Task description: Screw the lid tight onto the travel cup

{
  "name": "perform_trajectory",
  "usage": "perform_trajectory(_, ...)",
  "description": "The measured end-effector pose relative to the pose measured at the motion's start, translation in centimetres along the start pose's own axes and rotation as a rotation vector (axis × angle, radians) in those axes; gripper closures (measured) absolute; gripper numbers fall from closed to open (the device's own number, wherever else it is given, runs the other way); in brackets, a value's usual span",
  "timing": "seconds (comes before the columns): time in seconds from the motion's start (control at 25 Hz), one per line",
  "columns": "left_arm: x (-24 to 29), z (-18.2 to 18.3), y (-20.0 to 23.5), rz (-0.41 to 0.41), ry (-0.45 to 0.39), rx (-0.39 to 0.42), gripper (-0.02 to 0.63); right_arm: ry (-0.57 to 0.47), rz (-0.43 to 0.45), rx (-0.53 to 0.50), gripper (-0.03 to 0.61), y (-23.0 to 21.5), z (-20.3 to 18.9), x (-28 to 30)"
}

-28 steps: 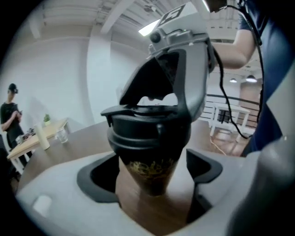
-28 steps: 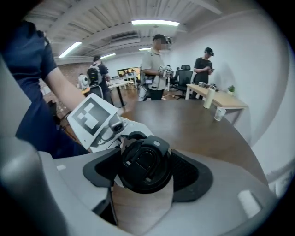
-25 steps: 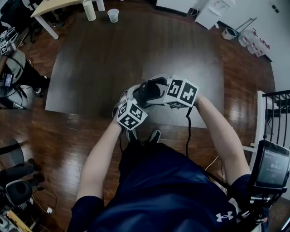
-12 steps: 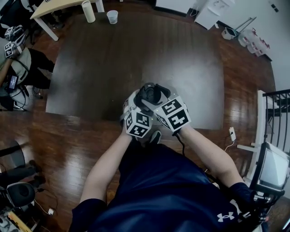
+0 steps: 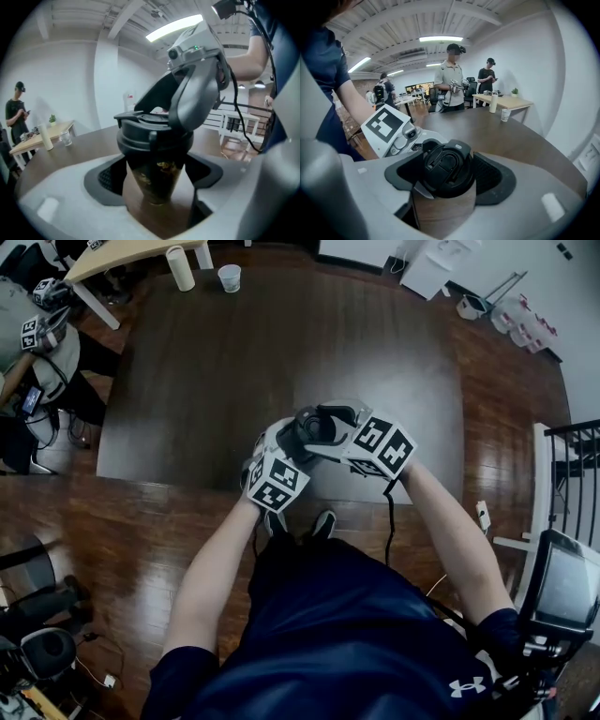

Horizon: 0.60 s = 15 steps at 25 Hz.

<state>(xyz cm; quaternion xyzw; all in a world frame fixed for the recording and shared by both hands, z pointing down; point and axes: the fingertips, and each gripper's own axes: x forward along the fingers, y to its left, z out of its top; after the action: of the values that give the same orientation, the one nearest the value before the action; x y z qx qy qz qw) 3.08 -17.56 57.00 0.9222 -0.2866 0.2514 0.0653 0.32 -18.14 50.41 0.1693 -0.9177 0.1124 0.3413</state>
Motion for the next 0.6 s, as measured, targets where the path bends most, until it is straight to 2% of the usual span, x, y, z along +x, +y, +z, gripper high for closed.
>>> perform_trajectory(0.08, 0.0, 0.1, -0.2, 0.060, -0.015, -0.034, 0.224, -0.025, -0.081, 0.070, 0.241, -0.1, -0.1, -0.2)
perform_trajectory(0.24, 0.0, -0.1, -0.4, 0.209, -0.030, -0.110, 0.225, -0.064, -0.310, 0.215, 0.239, -0.2, -0.7, -0.6)
perform_trajectory(0.32, 0.1, -0.1, -0.6, 0.243, -0.034, -0.124, 0.224, -0.077, -0.378, 0.260, 0.239, -0.3, -1.0, -0.8)
perform_trajectory(0.44, -0.1, -0.3, -0.9, 0.173, -0.040, -0.058, 0.222, -0.075, -0.348, 0.252, 0.239, -0.2, -1.2, -0.8)
perform_trajectory(0.6, -0.4, -0.6, -0.9, 0.009, 0.000, 0.121, 0.196, -0.058, -0.191, 0.123, 0.239, -0.1, -0.9, -0.5)
